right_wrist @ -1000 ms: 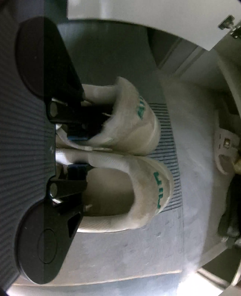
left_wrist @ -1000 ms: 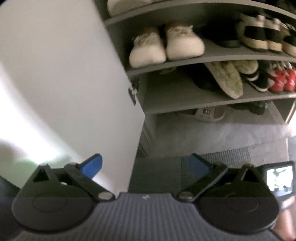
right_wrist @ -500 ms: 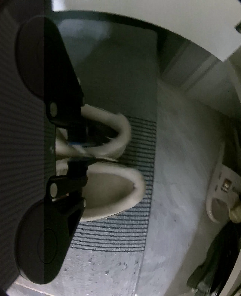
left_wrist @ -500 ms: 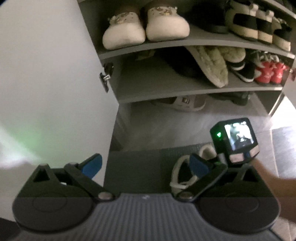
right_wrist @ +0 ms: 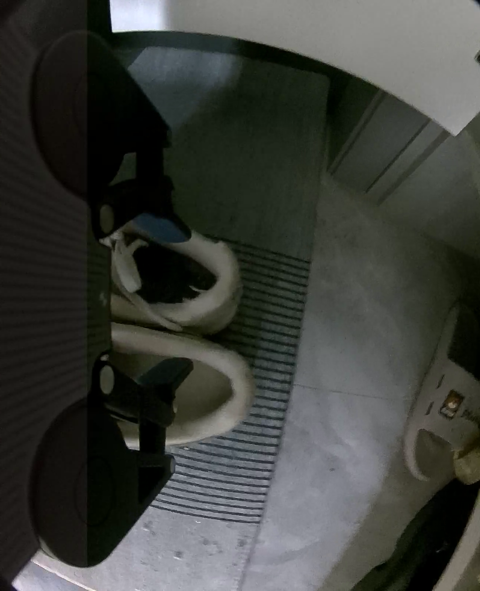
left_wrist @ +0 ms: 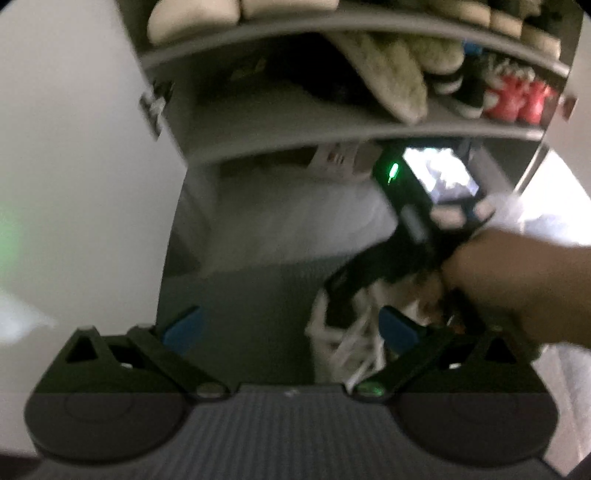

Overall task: Organize scattered shoes
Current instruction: 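Lift the held sneakers up toward the cabinet with the right gripper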

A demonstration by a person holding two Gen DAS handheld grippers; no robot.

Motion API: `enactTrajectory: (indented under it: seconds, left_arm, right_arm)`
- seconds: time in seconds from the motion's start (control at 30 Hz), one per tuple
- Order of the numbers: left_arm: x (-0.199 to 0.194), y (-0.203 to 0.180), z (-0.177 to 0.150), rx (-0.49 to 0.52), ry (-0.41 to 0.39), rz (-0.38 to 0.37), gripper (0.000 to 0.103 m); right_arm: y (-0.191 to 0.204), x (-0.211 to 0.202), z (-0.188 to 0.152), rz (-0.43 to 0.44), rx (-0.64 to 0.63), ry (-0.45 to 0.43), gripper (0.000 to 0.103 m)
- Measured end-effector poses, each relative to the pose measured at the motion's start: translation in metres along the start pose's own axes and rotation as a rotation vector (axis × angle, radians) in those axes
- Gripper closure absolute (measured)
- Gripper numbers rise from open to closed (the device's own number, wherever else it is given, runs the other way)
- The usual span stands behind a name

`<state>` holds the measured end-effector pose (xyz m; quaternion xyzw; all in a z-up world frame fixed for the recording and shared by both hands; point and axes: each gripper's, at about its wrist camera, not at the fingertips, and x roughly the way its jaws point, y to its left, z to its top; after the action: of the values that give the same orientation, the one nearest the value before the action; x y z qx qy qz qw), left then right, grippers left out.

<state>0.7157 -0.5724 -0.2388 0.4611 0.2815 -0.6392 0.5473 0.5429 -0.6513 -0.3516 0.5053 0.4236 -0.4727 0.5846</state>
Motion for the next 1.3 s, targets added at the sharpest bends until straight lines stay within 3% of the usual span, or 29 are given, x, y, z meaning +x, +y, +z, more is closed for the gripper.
enactTrajectory:
  seconds: [0.13,0.23,0.3,0.37,0.43,0.57,0.67,0.77,1.0,1.1,1.3]
  left_arm:
    - [0.015,0.007,-0.012,-0.037,0.061,-0.01,0.001]
    - [0.028,0.007,-0.008,-0.109,0.074,-0.01,0.001]
    - [0.035,0.001,-0.005,-0.117,0.084,0.014,0.002]
    - [0.035,-0.011,-0.01,-0.076,0.077,0.023,0.002]
    - [0.029,-0.018,-0.022,-0.038,0.068,0.035,0.002]
    - [0.041,-0.013,-0.032,-0.074,0.103,0.017,0.002]
    - [0.051,-0.004,-0.03,-0.157,0.154,0.009,0.002]
    - [0.05,0.002,-0.031,-0.218,0.156,-0.008,0.002]
    - [0.054,-0.003,-0.041,-0.143,0.129,0.031,0.002]
    - [0.06,0.004,-0.039,-0.188,0.17,0.055,0.002]
    - [0.057,-0.004,-0.026,-0.157,0.133,0.043,0.003]
  right_arm:
    - [0.0,0.021,-0.007,-0.062,-0.06,0.028,0.032]
    - [-0.001,0.035,-0.003,-0.085,-0.066,-0.03,0.033]
    - [-0.003,0.045,-0.008,-0.07,0.008,-0.06,0.035]
    - [0.001,0.052,-0.014,-0.087,0.011,-0.084,0.053]
    - [0.007,0.057,-0.02,-0.119,-0.005,-0.116,0.061]
    - [0.009,0.062,-0.028,-0.163,-0.012,-0.185,0.061]
    - [0.012,0.062,-0.035,-0.187,0.013,-0.246,0.063]
    - [0.013,0.057,-0.05,-0.198,0.035,-0.329,0.07]
    - [0.01,0.03,-0.067,-0.142,0.091,-0.408,0.073]
    - [0.01,0.014,-0.071,-0.145,0.09,-0.449,0.073]
    - [0.017,-0.028,-0.085,-0.153,0.09,-0.599,0.074]
